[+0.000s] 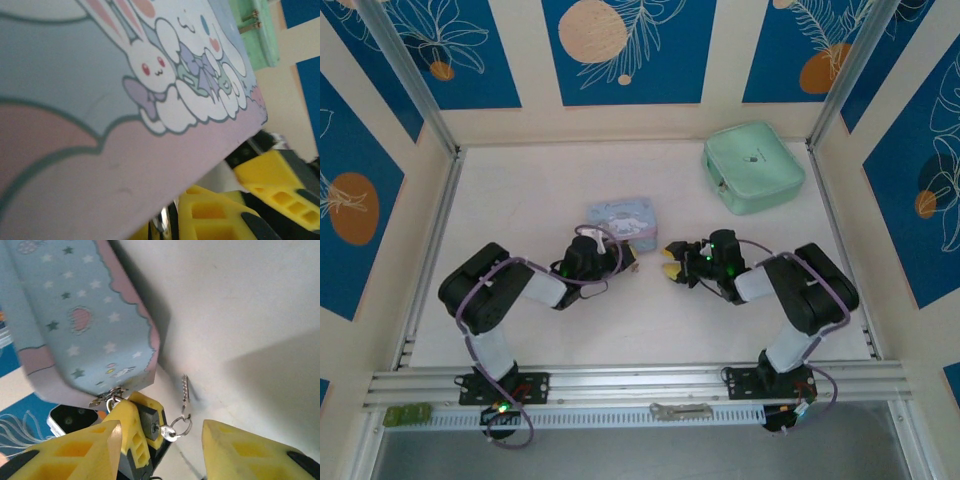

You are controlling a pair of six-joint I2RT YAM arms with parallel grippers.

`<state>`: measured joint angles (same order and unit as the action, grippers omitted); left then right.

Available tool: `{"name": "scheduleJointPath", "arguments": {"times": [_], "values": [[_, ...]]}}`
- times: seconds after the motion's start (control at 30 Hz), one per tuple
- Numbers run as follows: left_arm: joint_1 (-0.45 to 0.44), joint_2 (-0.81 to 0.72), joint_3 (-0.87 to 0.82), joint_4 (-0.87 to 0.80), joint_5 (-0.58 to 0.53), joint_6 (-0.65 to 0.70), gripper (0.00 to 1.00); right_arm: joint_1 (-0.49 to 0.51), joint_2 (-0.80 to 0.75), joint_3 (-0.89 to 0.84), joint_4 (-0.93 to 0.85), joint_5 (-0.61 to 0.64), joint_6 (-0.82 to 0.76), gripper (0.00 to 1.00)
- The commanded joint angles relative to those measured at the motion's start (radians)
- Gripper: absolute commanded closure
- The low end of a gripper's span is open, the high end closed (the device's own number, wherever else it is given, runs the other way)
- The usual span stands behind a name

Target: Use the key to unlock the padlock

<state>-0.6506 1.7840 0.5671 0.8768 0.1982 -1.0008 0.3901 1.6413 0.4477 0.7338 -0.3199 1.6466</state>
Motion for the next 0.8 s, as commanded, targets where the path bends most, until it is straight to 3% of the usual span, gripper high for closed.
{"name": "scheduleJointPath", "arguments": {"times": [0.0, 0.2, 0.33, 0.57, 0.7, 0.77], "values": [[-0.011, -0.038, 0.029, -0.060, -0.032, 0.037, 0.95, -0.007, -0.093, 0.058, -0.304, 0.051, -0.202, 0.54], [-0.013, -0.037, 0.004, -0.030, -0.051, 0.017, 0.72, 0.005, -0.220, 0.159, -0.609, 0.159, -0.435, 0.54], [-0.013, -0.077, -0.043, -0.008, -0.072, -0.001, 0.49, 0.042, -0.288, 0.203, -0.735, 0.251, -0.564, 0.53], [0.001, -0.284, -0.124, -0.138, -0.160, 0.026, 0.42, 0.188, -0.313, 0.319, -0.896, 0.399, -0.852, 0.51], [0.028, -0.422, -0.133, -0.304, -0.245, 0.040, 0.27, 0.279, -0.242, 0.427, -0.995, 0.466, -1.026, 0.51], [0.064, -0.473, -0.135, -0.367, -0.261, 0.041, 0.25, 0.330, -0.183, 0.495, -1.049, 0.507, -1.112, 0.51]]}}
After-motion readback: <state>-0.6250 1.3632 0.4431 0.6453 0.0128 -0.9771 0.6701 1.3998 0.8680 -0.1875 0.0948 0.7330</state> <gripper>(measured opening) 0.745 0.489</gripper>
